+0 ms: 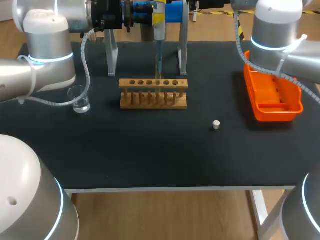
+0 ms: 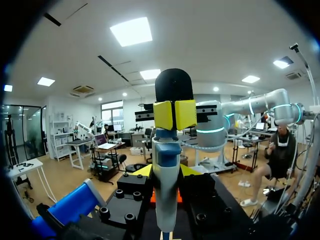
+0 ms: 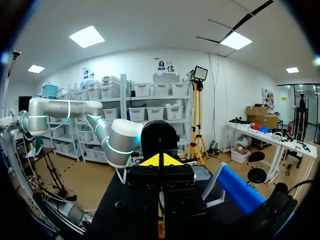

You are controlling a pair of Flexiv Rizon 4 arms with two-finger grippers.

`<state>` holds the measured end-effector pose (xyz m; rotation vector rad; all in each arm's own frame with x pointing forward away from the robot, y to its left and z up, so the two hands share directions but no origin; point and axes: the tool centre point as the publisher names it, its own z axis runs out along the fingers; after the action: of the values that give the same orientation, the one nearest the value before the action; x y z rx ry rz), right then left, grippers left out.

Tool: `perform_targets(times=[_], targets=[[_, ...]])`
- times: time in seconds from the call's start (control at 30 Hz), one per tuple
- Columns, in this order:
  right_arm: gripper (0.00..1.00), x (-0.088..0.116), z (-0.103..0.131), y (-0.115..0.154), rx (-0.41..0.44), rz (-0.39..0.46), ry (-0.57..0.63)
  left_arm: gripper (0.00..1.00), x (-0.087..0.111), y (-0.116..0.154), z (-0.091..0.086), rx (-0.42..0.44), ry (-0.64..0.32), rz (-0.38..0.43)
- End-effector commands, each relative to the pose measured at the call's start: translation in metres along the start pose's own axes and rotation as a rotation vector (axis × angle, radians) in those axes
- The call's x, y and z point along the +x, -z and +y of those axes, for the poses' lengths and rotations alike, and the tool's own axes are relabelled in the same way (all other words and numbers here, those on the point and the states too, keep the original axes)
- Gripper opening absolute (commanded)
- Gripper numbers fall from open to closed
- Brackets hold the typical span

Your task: Invert the test tube, pick up the pipette, mount the tip to pipette, aspirate from beaker and dispense into the tube, eject the tip, return the pipette, and cap with the stopper.

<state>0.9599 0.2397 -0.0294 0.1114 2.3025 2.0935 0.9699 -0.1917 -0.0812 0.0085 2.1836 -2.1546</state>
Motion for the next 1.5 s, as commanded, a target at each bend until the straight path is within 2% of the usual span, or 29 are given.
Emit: perform_targets(times=[0.03,0.2,0.4,0.43,0.47,0.5,0.63,0.77,1.03,1.2,1.3,1.5], targets=[[0.0,-0.002,0.008,0.006,-0.03,0.0,0.028,0.0,-0.001,0.0,-0.006,-0.002,-0.001,0.001],[0.0,0.001,0.03,0.02,-0.073,-0.014,0.082,0.0,-0.001,0.0,-0.006,-0.002,-0.001,0.001],[0.0,0.009,0.04,0.042,-0.118,-0.012,0.136,0.0,-0.001,0.0,-0.006,-0.002,-0.001,0.001],[0.42,0.011,0.041,0.048,-0.126,-0.015,0.151,0.0,-0.001,0.0,-0.006,-0.002,-0.001,0.001],[0.68,0.014,0.042,0.054,-0.136,-0.015,0.172,0.0,-0.001,0.0,-0.006,-0.002,-0.001,0.001],[1.0,0.016,0.043,0.06,-0.157,-0.012,0.189,0.0,-0.001,0.0,-0.006,-0.002,-0.001,0.001],[1.0,0.025,0.04,0.081,-0.166,-0.006,0.216,0.0,-0.001,0.0,-0.006,-0.002,-0.001,0.001],[1.0,0.03,0.026,0.099,-0.146,-0.01,0.212,0.0,-0.001,0.0,-0.006,-0.002,-0.001,0.001],[1.0,0.028,-0.032,0.119,-0.063,0.014,0.195,0.0,-0.001,0.0,-0.006,-0.002,-0.001,0.001],[1.0,0.02,-0.078,0.115,-0.041,0.017,0.175,0.0,-0.001,0.0,-0.006,-0.002,-0.001,0.001],[1.0,0.019,-0.101,0.105,-0.014,0.055,0.218,0.0,-0.001,0.0,-0.006,-0.002,-0.001,0.001],[1.0,0.004,-0.143,0.083,0.016,0.068,0.174,0.0,-0.001,0.0,-0.006,-0.002,-0.001,0.001]])
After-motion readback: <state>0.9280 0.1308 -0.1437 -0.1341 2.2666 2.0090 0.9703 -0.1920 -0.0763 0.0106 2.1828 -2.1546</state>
